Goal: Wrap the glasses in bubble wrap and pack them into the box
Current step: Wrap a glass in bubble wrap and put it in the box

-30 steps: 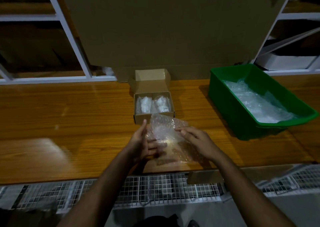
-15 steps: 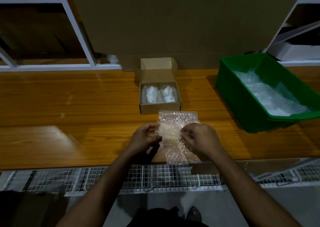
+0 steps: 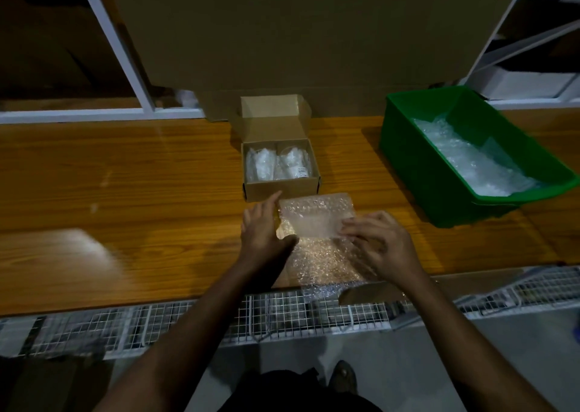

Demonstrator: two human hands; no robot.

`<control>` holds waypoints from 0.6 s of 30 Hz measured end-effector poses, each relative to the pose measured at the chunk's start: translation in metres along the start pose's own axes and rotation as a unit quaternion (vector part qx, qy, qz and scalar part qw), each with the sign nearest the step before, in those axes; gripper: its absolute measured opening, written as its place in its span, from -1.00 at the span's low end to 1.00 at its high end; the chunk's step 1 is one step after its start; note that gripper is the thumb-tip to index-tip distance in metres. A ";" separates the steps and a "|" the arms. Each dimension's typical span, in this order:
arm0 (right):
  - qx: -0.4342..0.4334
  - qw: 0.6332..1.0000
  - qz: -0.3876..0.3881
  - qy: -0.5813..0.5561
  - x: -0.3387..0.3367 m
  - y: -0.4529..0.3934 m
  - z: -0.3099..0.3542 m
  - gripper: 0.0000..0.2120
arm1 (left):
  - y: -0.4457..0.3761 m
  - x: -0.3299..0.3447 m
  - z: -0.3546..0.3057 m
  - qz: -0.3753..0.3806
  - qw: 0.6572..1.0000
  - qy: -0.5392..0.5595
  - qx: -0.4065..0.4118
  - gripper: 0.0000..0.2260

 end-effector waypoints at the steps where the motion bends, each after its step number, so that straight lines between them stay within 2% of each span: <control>1: -0.009 1.000 0.011 0.002 -0.001 0.007 -0.004 -0.77 | -0.001 0.000 0.001 0.000 1.000 -0.009 0.012 -0.16; 9: -0.031 0.993 0.094 0.059 0.000 0.043 -0.011 -0.76 | -0.010 0.003 0.010 0.001 0.997 -0.047 0.054 -0.47; 13: -0.028 0.986 0.141 0.089 0.004 0.053 -0.013 -0.75 | -0.010 0.003 0.014 0.001 0.998 -0.030 0.061 -0.51; 16: -0.007 0.990 0.132 0.055 0.003 0.052 -0.010 -0.73 | -0.011 -0.002 0.018 0.016 0.997 -0.014 0.068 -0.50; 18: 0.065 0.995 0.079 -0.012 0.002 0.043 -0.006 -0.70 | -0.013 -0.007 0.023 0.043 0.996 -0.015 0.083 -0.50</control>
Point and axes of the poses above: each hand's wrist, its own y-axis away from the middle knuckle, its own x-axis out of the palm, z = x × y, the point moved 1 cm from there along -y, towards the middle knuckle, and after that the axes turned 3 degrees about y, right-handed, at the moved point
